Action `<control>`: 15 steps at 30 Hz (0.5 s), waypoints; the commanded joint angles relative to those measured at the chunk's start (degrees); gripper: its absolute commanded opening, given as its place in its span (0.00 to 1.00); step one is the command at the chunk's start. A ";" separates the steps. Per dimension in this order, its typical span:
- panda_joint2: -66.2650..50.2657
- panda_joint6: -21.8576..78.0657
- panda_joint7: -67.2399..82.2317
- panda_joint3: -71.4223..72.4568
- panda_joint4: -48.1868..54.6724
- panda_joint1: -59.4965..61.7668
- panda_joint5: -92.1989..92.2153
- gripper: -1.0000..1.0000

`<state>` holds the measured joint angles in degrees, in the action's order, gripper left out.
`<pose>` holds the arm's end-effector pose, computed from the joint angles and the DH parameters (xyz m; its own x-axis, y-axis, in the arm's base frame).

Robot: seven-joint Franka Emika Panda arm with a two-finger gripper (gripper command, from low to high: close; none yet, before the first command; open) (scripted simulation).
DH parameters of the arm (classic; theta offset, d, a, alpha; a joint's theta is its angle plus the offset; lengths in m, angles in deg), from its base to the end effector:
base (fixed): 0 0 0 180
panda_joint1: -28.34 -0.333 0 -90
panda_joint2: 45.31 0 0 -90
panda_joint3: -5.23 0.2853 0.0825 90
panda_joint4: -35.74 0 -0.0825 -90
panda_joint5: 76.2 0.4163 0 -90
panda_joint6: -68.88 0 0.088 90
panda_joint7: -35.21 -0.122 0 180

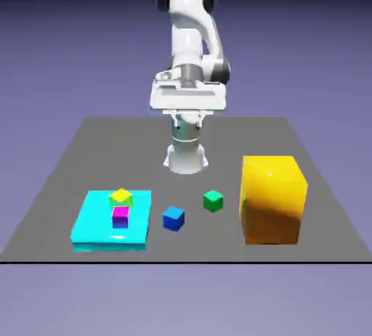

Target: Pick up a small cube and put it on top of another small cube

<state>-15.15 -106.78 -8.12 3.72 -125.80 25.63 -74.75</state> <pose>0.4430 0.0082 0.3818 0.5265 -0.6981 0.4852 -0.4860 -0.7154 -0.5020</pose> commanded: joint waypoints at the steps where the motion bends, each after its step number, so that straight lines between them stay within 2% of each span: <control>1: -2.08 -1.37 -0.73 -1.25 -0.45 -1.68 1.21 0.50; 15: -31.15 -20.52 -10.90 -18.80 -6.70 -25.14 18.09 0.50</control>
<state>-46.30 -127.30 -19.02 -15.08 -132.51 0.39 -56.66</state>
